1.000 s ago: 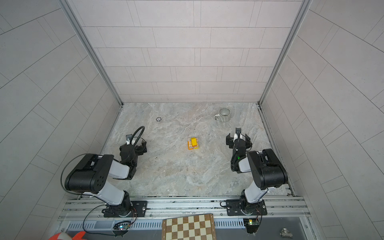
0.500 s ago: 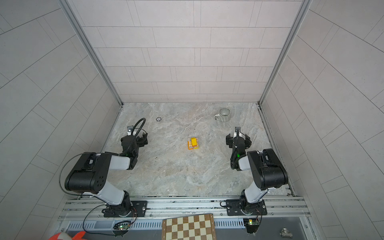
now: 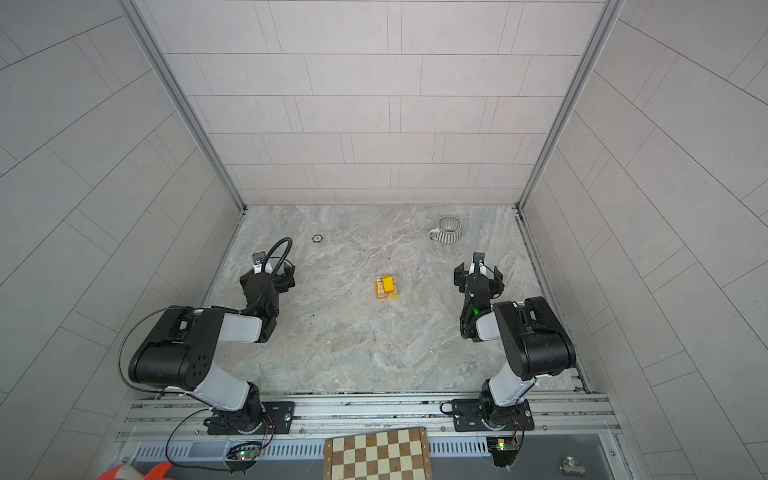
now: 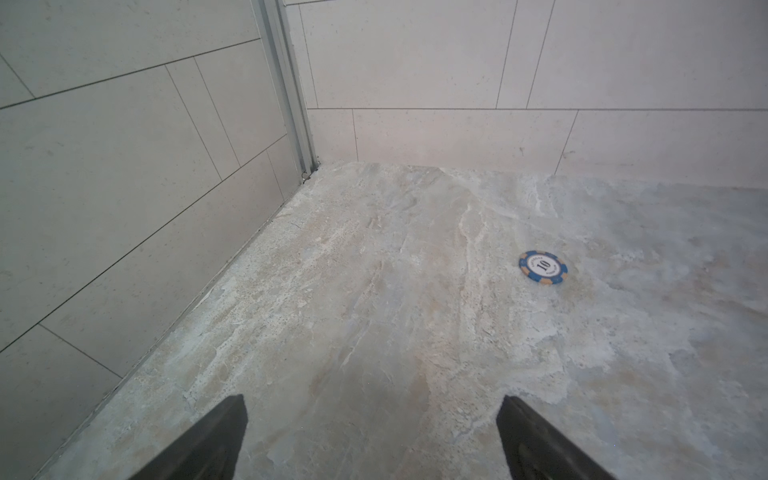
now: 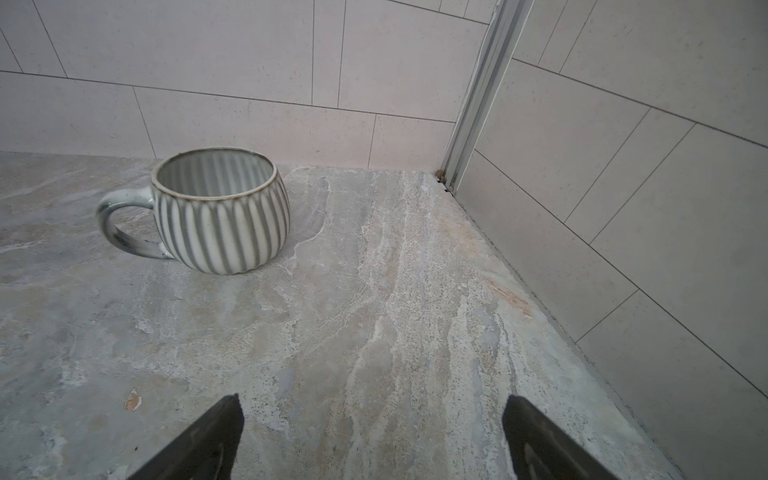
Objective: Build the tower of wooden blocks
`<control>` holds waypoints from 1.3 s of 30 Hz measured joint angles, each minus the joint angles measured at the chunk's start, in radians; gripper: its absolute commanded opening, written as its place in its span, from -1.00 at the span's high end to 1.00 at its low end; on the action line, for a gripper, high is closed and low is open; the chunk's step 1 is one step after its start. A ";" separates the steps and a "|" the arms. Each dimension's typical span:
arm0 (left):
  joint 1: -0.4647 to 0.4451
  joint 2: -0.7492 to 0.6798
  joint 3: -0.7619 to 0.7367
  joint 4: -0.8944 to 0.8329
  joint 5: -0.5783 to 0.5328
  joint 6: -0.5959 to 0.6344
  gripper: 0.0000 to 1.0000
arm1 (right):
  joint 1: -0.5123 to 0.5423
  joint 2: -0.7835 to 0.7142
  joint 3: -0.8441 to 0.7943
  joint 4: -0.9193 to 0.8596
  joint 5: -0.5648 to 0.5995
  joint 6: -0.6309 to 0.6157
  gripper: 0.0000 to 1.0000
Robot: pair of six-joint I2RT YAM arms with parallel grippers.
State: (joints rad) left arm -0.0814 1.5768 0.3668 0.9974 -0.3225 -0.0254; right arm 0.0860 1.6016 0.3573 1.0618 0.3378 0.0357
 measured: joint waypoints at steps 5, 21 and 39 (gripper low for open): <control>-0.006 0.000 0.006 -0.053 0.003 0.009 -1.00 | 0.003 0.000 -0.027 0.003 0.003 -0.002 -0.99; -0.017 0.003 -0.004 -0.008 -0.076 -0.001 -1.00 | 0.008 0.002 0.002 -0.010 0.030 -0.002 -0.99; -0.005 0.012 0.040 -0.053 -0.087 -0.018 -1.00 | 0.019 -0.003 -0.005 0.004 0.044 -0.009 -0.99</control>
